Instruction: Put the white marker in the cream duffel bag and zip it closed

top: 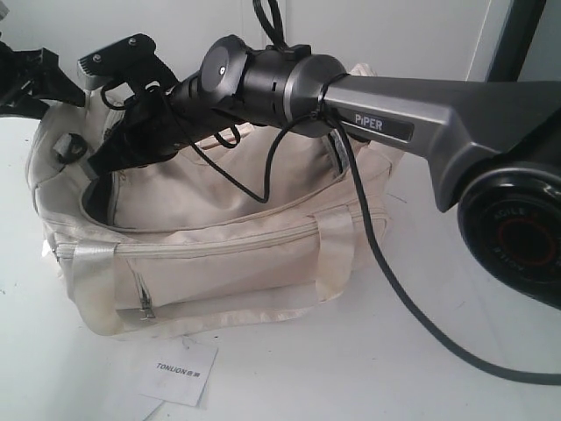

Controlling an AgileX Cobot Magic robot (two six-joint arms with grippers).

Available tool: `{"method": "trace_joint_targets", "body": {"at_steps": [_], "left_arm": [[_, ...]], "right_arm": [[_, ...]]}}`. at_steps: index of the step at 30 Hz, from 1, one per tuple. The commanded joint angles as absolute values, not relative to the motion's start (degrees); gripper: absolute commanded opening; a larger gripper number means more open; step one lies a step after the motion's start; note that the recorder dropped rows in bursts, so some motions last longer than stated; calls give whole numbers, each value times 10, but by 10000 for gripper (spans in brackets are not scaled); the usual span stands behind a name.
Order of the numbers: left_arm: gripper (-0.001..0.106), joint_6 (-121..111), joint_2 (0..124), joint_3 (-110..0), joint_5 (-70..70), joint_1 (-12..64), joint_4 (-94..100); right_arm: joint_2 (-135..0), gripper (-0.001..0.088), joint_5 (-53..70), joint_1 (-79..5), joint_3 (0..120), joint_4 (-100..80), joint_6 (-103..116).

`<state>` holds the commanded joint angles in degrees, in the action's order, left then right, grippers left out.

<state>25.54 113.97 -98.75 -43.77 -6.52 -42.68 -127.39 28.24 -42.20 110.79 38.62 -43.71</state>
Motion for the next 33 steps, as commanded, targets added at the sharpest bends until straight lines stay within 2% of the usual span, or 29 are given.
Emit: {"method": "trace_joint_targets", "body": {"at_steps": [3, 5, 9, 10, 20, 33], "left_arm": [[668, 252, 1146, -987, -436, -65, -437], [518, 252, 1146, -987, -431, -65, -438], [51, 255, 1146, -987, -432, -67, -444], [7, 257, 1146, -987, -432, -67, -444], [3, 257, 1146, -987, -436, -67, -466], [3, 257, 1146, -987, -436, -67, -468]], "right_arm": [[-1274, 0, 284, -422, 1108, 386, -437], [-1274, 0, 286, -422, 1108, 386, -437], [-1274, 0, 297, -422, 1108, 386, -437], [-1274, 0, 300, -422, 1108, 386, -437], [-1274, 0, 384, -422, 1108, 389, -433], [-1244, 0, 385, -422, 1108, 388, -433]]}}
